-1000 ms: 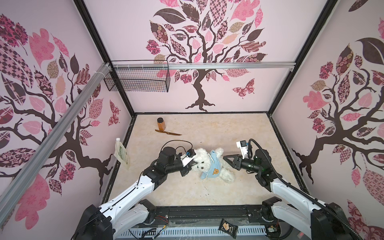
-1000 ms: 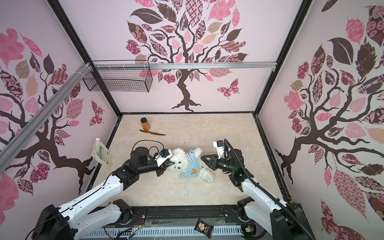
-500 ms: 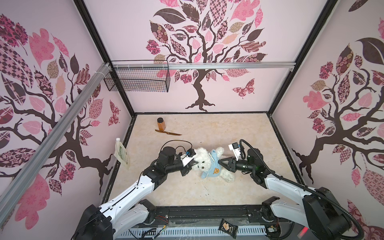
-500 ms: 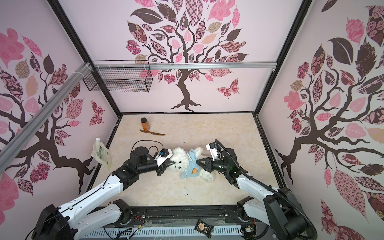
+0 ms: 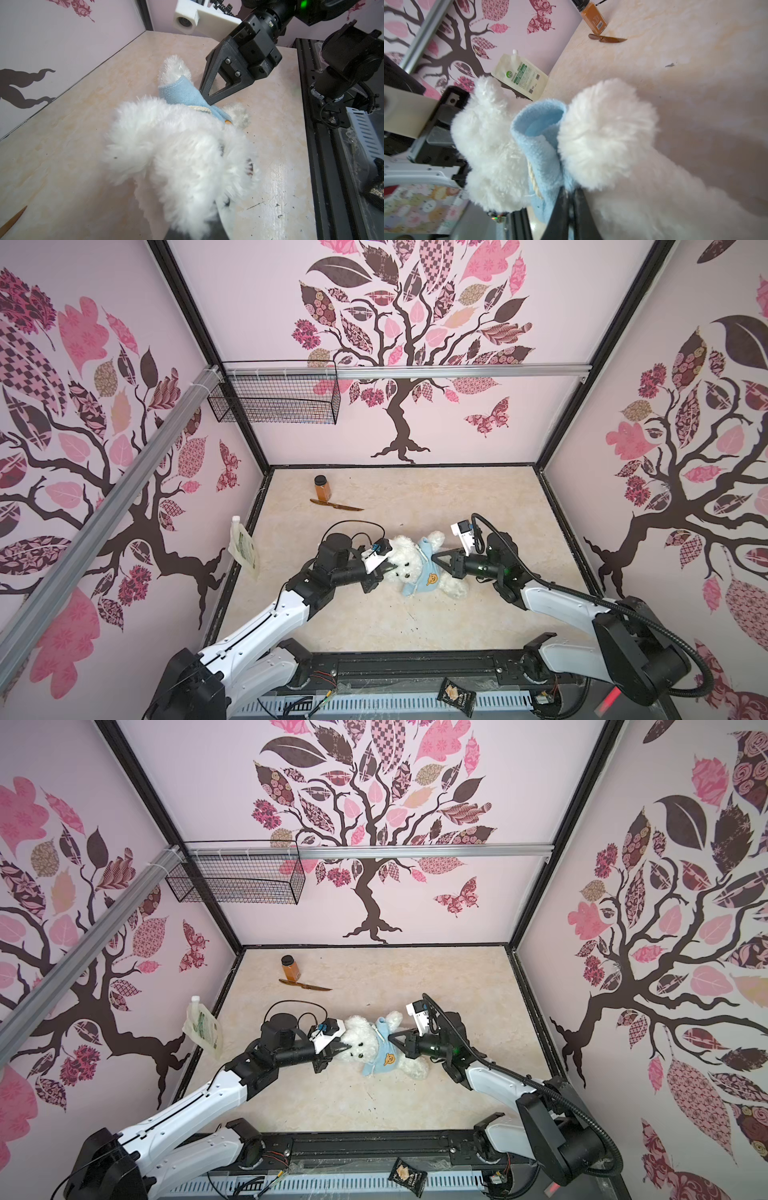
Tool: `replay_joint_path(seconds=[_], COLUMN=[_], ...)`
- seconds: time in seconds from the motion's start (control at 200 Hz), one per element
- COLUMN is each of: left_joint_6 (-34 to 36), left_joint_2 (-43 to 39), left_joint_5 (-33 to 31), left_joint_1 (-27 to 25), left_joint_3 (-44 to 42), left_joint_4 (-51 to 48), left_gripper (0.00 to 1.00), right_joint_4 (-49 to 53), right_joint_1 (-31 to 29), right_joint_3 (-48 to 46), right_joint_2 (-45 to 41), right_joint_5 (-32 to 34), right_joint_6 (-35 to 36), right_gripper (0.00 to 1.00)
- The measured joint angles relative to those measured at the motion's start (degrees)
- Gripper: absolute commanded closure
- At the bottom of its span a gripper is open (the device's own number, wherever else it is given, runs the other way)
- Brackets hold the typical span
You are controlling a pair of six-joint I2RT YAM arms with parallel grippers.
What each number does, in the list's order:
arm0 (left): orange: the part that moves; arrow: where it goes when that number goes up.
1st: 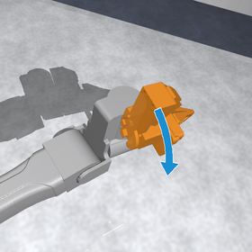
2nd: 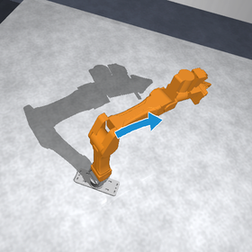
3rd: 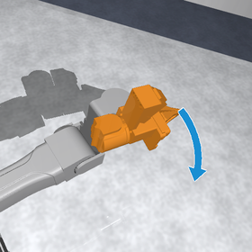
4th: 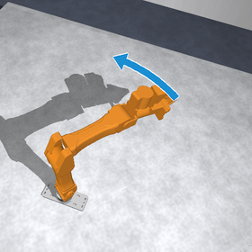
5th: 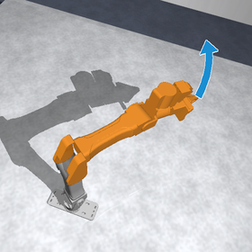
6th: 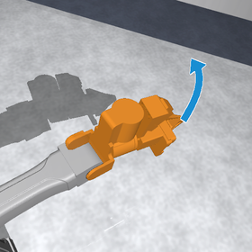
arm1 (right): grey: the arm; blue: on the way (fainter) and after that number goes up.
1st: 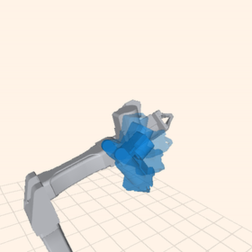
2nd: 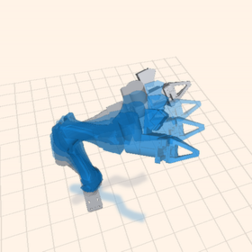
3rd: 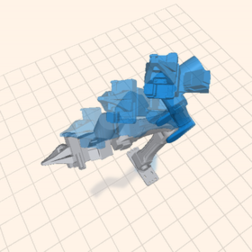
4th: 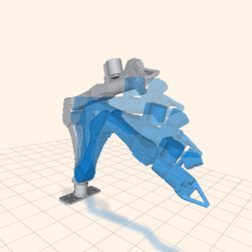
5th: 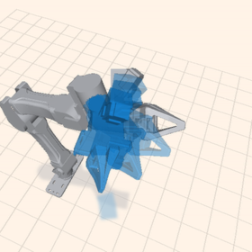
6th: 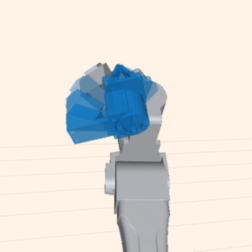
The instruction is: Dress the teddy bear
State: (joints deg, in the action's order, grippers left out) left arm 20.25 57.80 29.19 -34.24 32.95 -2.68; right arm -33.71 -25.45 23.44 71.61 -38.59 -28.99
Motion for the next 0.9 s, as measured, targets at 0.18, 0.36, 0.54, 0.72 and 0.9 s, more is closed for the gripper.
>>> replay_joint_path(seconds=[0.18,0.36,0.54,0.72,0.9], left_joint_6=[5.11,10.69,13.68,15.69,16.61], left_joint_2=[0.37,1.92,2.19,3.48,3.39], left_joint_5=[-2.71,-6.45,-9.05,-10.86,-11.10], left_joint_1=[-2.62,-5.20,-6.12,-6.91,-7.28], left_joint_3=[0.26,2.23,3.28,4.13,4.13], left_joint_4=[-2.80,-5.92,-6.67,-7.32,-7.52], left_gripper=[1.00,1.00,1.00,1.00,1.00], right_joint_4=[2.16,7.02,10.14,12.63,14.34], right_joint_1=[-0.61,-0.68,2.93,6.29,10.27], right_joint_3=[0.00,0.39,0.72,0.72,0.83], right_joint_2=[-4.57,-9.94,-12.02,-12.85,-12.79], right_joint_5=[7.78,14.64,14.67,13.16,9.75], right_joint_6=[-2.27,-5.44,-8.81,-10.10,-10.47], right_gripper=[1.00,1.00,1.00,1.00,1.00])
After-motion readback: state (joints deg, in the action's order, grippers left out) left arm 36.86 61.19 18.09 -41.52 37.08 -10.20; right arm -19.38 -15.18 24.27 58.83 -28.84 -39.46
